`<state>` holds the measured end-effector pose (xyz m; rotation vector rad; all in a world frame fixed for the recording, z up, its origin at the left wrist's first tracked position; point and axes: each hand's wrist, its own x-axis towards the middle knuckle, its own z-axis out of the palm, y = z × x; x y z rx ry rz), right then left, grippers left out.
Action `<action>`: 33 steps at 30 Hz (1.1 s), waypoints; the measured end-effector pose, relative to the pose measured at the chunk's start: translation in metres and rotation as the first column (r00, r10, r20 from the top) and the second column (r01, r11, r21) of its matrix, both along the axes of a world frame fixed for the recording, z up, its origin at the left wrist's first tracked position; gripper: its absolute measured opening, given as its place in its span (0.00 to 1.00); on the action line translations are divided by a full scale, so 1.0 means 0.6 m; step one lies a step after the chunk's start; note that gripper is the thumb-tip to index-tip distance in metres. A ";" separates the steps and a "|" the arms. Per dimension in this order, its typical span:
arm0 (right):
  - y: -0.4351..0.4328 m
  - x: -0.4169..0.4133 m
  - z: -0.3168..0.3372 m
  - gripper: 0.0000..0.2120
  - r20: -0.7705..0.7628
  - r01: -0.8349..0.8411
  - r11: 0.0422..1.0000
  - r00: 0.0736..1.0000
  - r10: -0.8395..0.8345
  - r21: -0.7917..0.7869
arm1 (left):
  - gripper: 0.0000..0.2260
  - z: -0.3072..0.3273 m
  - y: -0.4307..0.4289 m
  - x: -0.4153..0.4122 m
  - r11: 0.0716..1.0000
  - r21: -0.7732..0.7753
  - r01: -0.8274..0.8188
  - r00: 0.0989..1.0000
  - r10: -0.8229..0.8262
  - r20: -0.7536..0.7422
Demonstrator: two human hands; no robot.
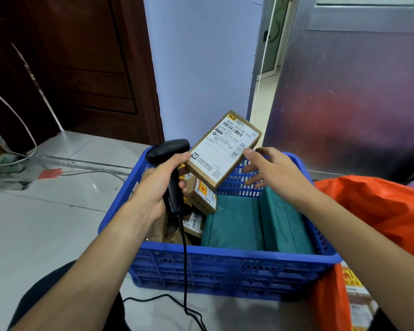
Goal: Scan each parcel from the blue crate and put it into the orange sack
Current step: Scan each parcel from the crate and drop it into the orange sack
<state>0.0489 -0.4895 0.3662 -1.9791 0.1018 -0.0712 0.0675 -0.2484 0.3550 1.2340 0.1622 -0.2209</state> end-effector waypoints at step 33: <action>-0.039 -0.012 0.018 0.30 0.081 0.171 0.791 0.985 -0.153 -0.587 | 0.13 0.011 0.015 -0.014 0.981 0.080 0.179 0.971 -0.189 0.146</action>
